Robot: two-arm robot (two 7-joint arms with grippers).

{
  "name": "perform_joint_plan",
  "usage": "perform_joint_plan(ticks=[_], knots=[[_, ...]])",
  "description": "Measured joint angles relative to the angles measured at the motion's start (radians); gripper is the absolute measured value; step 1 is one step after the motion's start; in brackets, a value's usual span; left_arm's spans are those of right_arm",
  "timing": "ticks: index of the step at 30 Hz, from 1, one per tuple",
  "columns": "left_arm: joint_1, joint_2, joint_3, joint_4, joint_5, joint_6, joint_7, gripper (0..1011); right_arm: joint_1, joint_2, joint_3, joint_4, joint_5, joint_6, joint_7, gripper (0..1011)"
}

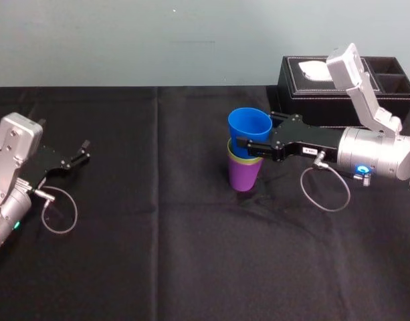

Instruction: Stack the three plastic cups sequentially using one hand.

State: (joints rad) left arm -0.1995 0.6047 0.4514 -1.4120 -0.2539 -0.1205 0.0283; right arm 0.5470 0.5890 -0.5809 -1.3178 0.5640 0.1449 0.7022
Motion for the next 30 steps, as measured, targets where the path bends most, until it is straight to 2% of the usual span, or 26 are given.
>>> perform_joint_plan(ticks=[12,22,30], knots=[[0.000,0.000,0.000,0.000,0.000,0.000,0.000,1011,0.000,0.002,0.002,-0.005,0.001,0.001,-0.001,734],[0.000,0.000,0.000,0.000,0.000,0.000,0.000,1011,-0.001,0.003,0.003,-0.007,0.002,0.003,-0.002,993],[0.000,0.000,0.000,0.000,0.000,0.000,0.000,1011,-0.001,0.004,0.003,-0.007,0.002,0.003,-0.003,1003]])
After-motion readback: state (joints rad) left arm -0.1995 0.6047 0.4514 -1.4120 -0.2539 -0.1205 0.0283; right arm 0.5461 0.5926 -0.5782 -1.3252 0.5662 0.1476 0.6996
